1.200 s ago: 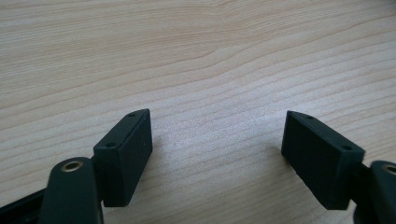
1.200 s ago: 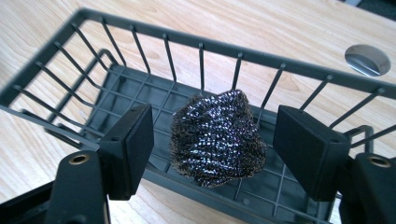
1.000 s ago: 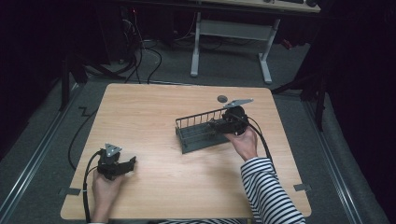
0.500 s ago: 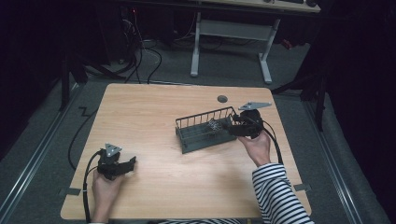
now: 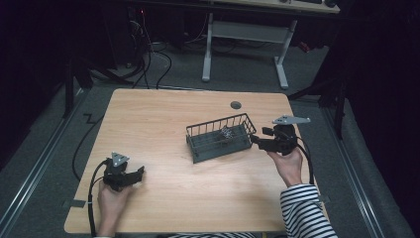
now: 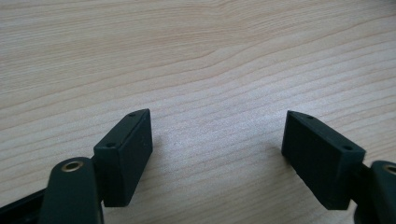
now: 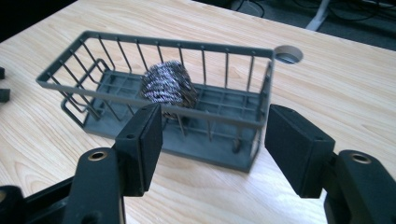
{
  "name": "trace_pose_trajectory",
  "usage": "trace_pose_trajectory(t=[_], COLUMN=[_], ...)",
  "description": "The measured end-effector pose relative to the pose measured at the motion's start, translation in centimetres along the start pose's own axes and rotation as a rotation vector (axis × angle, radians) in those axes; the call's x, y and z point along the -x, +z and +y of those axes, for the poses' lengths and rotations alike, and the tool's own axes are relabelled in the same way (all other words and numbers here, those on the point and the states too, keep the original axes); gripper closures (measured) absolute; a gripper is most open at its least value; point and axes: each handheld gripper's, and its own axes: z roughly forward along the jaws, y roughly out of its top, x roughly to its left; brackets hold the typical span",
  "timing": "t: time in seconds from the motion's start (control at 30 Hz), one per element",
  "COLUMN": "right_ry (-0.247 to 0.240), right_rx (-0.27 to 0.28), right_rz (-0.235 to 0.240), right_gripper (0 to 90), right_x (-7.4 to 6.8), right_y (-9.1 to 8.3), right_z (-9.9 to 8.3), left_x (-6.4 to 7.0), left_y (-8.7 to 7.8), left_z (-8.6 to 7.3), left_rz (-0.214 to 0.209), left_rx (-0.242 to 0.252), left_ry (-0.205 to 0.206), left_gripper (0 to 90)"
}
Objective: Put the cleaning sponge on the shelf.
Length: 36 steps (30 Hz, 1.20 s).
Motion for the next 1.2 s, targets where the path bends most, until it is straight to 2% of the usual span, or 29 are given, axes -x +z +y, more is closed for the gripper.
trace_pose_trajectory(t=[0.07,0.13,0.17,0.2,0.37,0.43,0.47,0.63,0.87,1.2], right_ry=[0.014,0.02,0.021,0.021,0.055,0.064,0.078,0.104,0.135,0.143], right_rx=[0.028,0.024,0.032,0.032,0.036,0.039,0.04,0.036,0.038,0.025], right_rz=[0.002,0.002,-0.005,-0.005,-0.017,-0.013,-0.016,-0.018,-0.013,-0.017], right_gripper=[37.5,37.3,37.6,37.6,38.2,38.1,38.3,38.4,38.3,37.2], right_x=[0.3,0.4,0.5,0.5,1.2,1.3,1.5,1.9,2.2,2.2], right_y=[-0.9,-1.1,-1.5,-1.5,-2.2,-2.2,-2.3,-2.3,-2.3,-1.5], right_z=[-0.7,-1.0,-1.8,-1.8,-4.4,-4.7,-5.6,-7.3,-8.6,-10.2], left_x=[0.0,0.0,0.0,0.0,0.0,0.0,0.0,0.0,0.0,0.0], left_y=[0.0,0.0,0.0,0.0,0.0,0.0,0.0,0.0,0.0,0.0], left_z=[0.0,0.0,0.0,0.0,0.0,0.0,0.0,0.0,0.0,0.0], left_rz=[0.001,0.001,0.001,0.001,0.001,0.001,0.001,0.001,0.001,0.001], left_rx=[0.0,0.0,0.0,0.0,0.0,0.0,0.0,0.0,0.0,0.0], left_ry=[0.0,0.0,-0.001,-0.001,-0.001,-0.001,-0.001,-0.001,-0.001,-0.001], left_gripper=[24.8,24.8,24.8,24.8,24.8,24.8,24.8,24.8,24.8,24.8])
